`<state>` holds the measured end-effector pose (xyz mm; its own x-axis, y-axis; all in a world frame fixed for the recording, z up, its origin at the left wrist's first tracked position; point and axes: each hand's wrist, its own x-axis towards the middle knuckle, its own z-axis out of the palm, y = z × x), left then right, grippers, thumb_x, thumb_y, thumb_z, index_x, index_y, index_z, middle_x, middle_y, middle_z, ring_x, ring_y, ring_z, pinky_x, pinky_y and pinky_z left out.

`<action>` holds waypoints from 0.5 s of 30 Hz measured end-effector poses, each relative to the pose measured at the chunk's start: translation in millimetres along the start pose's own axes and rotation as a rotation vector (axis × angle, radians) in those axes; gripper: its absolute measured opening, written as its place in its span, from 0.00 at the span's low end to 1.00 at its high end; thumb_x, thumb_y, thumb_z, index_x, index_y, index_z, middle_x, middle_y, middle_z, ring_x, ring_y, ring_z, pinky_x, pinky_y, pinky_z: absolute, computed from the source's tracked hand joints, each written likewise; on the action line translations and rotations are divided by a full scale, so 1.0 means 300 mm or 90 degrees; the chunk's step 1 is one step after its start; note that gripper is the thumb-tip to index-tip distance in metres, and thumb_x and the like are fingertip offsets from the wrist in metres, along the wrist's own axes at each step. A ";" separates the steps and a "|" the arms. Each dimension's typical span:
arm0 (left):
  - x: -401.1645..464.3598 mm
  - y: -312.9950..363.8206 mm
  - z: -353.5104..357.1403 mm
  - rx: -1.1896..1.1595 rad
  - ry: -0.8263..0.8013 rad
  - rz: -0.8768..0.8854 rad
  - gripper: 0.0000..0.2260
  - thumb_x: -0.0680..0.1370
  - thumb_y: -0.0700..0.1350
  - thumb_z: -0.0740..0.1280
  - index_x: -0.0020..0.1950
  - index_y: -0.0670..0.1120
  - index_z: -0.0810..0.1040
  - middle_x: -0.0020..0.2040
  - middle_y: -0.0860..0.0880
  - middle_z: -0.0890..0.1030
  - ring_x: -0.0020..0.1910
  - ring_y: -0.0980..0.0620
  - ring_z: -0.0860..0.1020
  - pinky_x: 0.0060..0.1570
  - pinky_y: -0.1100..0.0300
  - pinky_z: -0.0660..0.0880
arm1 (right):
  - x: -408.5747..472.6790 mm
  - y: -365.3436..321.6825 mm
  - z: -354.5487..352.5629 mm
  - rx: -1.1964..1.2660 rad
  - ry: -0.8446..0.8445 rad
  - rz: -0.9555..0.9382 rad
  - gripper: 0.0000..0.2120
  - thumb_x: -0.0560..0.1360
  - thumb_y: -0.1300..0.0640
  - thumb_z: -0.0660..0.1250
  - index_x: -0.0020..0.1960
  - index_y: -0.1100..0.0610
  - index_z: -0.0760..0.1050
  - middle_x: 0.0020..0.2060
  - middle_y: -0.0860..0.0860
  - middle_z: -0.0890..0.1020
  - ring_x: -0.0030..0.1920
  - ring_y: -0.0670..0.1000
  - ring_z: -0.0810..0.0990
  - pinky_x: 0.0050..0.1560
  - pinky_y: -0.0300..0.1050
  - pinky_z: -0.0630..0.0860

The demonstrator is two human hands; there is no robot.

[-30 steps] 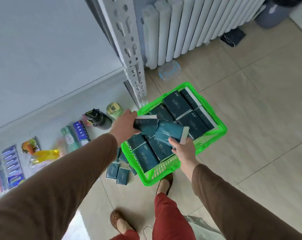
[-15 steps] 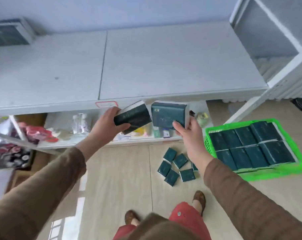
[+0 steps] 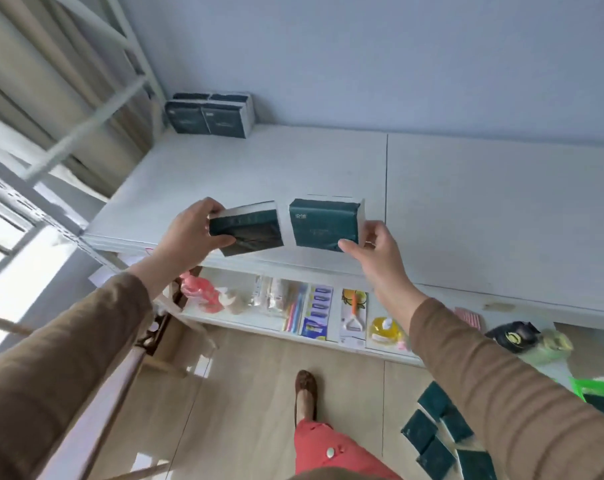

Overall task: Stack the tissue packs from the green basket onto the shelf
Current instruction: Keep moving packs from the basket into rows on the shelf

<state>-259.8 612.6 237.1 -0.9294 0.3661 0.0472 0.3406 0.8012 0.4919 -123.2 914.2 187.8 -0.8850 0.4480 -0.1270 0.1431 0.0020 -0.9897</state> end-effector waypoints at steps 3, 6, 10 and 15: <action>0.174 -0.153 -0.080 0.013 0.023 -0.009 0.18 0.70 0.44 0.78 0.56 0.49 0.75 0.53 0.52 0.74 0.48 0.47 0.77 0.46 0.52 0.74 | 0.195 -0.024 0.175 -0.005 -0.034 0.001 0.17 0.71 0.56 0.77 0.56 0.50 0.73 0.51 0.49 0.83 0.51 0.49 0.82 0.51 0.41 0.79; 0.345 -0.296 -0.155 0.040 0.046 -0.034 0.19 0.70 0.44 0.78 0.59 0.46 0.77 0.55 0.49 0.73 0.47 0.48 0.76 0.47 0.55 0.73 | 0.372 -0.052 0.346 -0.010 -0.046 0.004 0.15 0.72 0.60 0.76 0.54 0.52 0.74 0.48 0.49 0.83 0.47 0.49 0.81 0.42 0.32 0.76; 0.563 -0.462 -0.233 0.044 0.059 -0.054 0.20 0.70 0.45 0.78 0.60 0.47 0.77 0.54 0.51 0.73 0.46 0.49 0.75 0.46 0.57 0.70 | 0.577 -0.092 0.552 -0.057 -0.028 -0.012 0.14 0.72 0.60 0.75 0.53 0.54 0.75 0.45 0.47 0.81 0.43 0.44 0.79 0.38 0.27 0.73; 0.859 -0.651 -0.302 0.068 0.056 -0.031 0.20 0.71 0.47 0.77 0.60 0.47 0.77 0.52 0.51 0.72 0.48 0.50 0.73 0.49 0.57 0.68 | 0.786 -0.109 0.777 -0.104 -0.015 -0.015 0.15 0.73 0.58 0.75 0.56 0.57 0.74 0.51 0.52 0.82 0.49 0.52 0.80 0.52 0.46 0.77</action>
<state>-578.8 507.8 231.9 -0.9526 0.2859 0.1043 0.3033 0.8645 0.4008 -440.0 811.3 174.8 -0.8990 0.4245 -0.1076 0.1909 0.1588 -0.9687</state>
